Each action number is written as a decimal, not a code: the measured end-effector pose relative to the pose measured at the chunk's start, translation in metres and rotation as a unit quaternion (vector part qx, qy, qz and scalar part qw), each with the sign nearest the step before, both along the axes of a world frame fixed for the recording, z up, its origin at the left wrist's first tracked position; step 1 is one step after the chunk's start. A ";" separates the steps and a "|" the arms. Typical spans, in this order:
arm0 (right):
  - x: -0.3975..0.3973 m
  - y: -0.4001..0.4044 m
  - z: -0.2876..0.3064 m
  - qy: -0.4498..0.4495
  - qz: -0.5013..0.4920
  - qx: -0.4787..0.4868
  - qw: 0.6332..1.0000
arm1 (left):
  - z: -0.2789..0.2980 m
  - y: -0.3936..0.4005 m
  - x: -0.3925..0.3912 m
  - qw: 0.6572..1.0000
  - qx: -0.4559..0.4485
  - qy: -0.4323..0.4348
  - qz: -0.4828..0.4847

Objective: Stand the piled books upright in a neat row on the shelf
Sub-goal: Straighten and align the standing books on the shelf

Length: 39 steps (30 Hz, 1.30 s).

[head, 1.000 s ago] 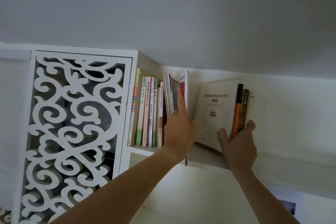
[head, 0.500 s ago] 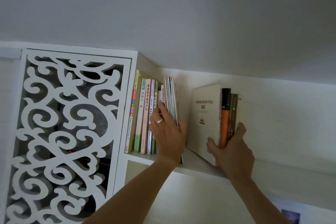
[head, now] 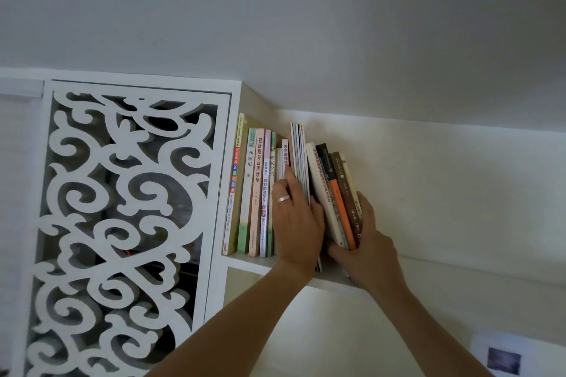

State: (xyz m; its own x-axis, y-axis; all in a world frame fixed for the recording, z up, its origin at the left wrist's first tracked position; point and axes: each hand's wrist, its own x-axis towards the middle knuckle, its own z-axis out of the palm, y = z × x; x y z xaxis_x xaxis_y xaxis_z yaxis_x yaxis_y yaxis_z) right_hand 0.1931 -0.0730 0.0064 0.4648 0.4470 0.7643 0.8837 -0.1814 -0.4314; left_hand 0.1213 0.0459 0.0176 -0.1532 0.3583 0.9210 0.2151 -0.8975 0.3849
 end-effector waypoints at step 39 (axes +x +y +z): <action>-0.007 0.006 -0.013 0.030 -0.048 0.034 0.998 | -0.002 -0.015 -0.021 0.957 -0.177 0.087 -0.212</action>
State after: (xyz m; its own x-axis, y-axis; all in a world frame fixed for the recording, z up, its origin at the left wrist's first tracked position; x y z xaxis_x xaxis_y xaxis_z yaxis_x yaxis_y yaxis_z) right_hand 0.1859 -0.0675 -0.0066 0.5491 0.3457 0.7609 0.8358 -0.2317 -0.4978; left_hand 0.1002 0.0308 0.0153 0.2201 0.6489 0.7283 -0.0512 -0.7379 0.6730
